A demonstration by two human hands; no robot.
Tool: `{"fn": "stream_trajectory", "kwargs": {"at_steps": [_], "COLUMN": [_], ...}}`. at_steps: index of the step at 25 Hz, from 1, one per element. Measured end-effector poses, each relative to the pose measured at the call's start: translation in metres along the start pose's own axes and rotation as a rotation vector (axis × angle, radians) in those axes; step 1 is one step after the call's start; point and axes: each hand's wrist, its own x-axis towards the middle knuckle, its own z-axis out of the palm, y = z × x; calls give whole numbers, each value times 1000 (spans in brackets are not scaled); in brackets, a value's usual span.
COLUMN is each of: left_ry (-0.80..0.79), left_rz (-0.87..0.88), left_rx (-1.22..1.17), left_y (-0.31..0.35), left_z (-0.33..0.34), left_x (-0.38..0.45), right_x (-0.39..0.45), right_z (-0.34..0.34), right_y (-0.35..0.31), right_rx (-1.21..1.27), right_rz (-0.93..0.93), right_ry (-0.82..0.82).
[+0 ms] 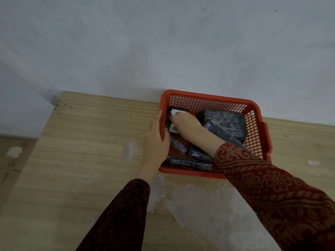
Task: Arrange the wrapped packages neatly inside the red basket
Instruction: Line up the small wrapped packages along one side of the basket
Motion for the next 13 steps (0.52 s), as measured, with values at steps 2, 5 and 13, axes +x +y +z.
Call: {"fn": "stream_trajectory", "kwargs": {"at_steps": [2, 5, 13], "left_ry": [2, -14, -10], "left_rz": [-7, -22, 3], "left_rx": [0, -7, -32], "left_y": [-1, -1, 2], "left_z": [0, 0, -2], "left_x": [1, 0, 0], "right_x": [-8, -20, -9], "right_z": [2, 9, -16], "right_y": [-4, -9, 18], "right_rx": [106, 68, 313], "right_rz": [-4, -7, -23], "right_ry": [-40, -243, -375]}}
